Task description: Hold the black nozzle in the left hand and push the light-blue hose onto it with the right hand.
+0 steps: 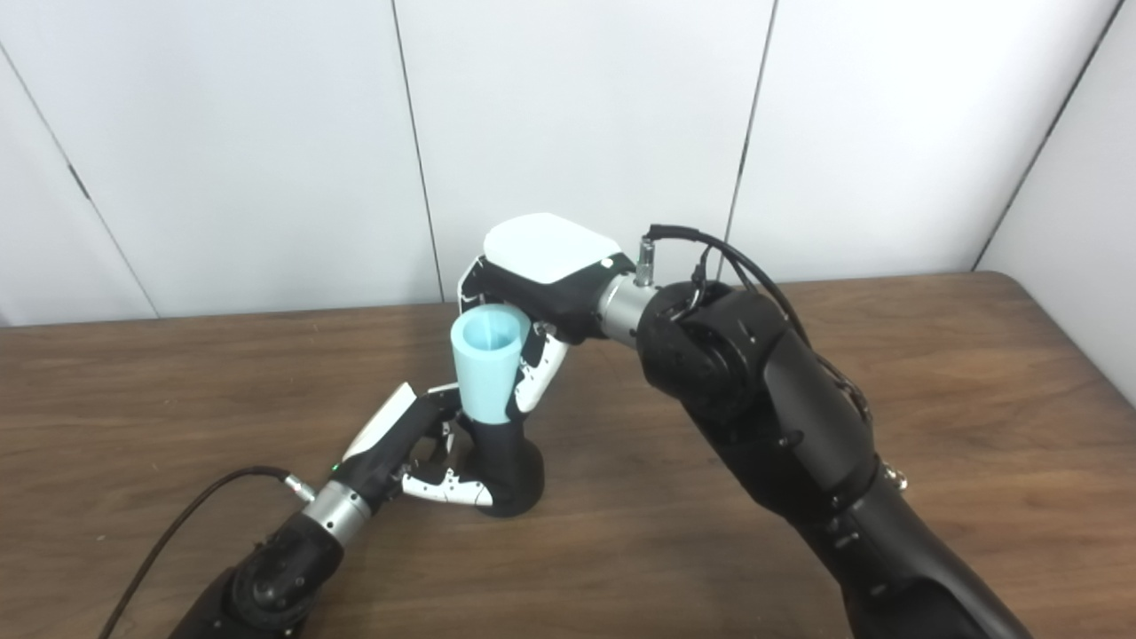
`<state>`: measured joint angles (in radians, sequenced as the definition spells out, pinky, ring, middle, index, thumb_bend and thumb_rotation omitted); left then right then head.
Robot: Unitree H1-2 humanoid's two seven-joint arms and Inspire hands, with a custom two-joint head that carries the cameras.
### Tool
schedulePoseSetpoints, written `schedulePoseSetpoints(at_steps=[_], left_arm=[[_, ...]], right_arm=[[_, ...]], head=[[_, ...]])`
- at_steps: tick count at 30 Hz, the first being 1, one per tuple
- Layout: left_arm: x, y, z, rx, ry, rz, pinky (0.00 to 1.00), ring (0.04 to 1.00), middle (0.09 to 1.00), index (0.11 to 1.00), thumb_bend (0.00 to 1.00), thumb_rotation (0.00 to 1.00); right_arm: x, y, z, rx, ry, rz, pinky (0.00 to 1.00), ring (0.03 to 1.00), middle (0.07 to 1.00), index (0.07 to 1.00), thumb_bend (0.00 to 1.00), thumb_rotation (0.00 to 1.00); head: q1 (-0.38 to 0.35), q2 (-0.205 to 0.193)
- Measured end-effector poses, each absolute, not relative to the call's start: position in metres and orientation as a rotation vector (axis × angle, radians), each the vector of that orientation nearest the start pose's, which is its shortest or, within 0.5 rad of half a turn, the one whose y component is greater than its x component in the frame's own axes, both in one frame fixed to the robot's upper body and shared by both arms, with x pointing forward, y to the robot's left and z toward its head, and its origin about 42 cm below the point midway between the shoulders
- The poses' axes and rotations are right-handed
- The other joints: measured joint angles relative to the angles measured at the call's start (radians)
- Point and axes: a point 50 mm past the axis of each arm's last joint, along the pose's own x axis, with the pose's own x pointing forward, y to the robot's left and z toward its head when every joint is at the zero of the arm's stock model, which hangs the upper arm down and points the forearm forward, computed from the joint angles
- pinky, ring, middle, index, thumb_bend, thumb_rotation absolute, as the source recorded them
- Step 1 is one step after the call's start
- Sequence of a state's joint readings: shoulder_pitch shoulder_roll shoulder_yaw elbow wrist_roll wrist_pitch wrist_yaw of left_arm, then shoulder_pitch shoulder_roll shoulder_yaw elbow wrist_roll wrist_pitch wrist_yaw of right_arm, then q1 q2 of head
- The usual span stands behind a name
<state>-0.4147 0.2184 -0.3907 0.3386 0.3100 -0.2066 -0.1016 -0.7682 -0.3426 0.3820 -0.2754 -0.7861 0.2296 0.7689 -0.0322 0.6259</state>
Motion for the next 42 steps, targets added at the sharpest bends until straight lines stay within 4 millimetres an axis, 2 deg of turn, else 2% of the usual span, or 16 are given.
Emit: schedulePoseSetpoints(at_steps=[8, 16, 42], left_arm=[[0.3915, 0.1579, 0.1305, 0.644, -0.259, -0.550, 0.44, 0.520, 0.621, 0.624, 0.87, 0.31], [0.3915, 0.1578, 0.1313, 0.649, -0.258, -0.564, 0.50, 0.565, 0.641, 0.641, 0.89, 0.37], [0.3913, 0.1574, 0.1320, 0.652, -0.259, -0.575, 0.50, 0.568, 0.642, 0.643, 0.90, 0.38]], right_arm=[[0.3966, -0.1345, 0.3609, -1.383, -0.457, 0.602, 0.10, 0.194, 0.470, 0.483, 0.53, 0.00], [0.3957, -0.1303, 0.3597, -1.376, -0.463, 0.612, 0.10, 0.189, 0.470, 0.483, 0.53, 0.00], [0.3984, -0.1252, 0.3573, -1.365, -0.459, 0.622, 0.10, 0.188, 0.470, 0.483, 0.53, 0.00]], head=[[0.005, 0.000], [0.006, 0.002], [0.012, 0.002]])
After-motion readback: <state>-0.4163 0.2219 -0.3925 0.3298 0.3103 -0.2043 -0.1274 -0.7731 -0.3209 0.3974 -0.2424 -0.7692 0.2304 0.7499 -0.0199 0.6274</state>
